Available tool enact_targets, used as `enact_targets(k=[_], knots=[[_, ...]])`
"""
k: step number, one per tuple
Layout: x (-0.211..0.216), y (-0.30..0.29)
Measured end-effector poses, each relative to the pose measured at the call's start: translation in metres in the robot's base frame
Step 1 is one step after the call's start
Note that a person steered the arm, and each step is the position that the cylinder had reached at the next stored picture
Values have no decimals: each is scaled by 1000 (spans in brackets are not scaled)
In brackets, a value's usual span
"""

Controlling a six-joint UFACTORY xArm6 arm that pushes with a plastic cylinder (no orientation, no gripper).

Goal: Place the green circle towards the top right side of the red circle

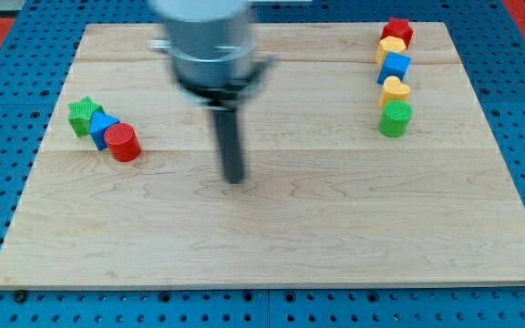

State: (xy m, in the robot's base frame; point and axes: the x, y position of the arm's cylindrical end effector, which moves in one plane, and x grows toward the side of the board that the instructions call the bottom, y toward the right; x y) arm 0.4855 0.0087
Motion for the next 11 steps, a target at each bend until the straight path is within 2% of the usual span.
enact_targets(k=[1,2,3,4,5,6,7,8,9,11], knots=[[-15,132],[-57,204],[-85,183],[-91,70],[-118,-13],[-146,11],[-146,-85],[-127,-146],[-127,-60],[-123,-128]])
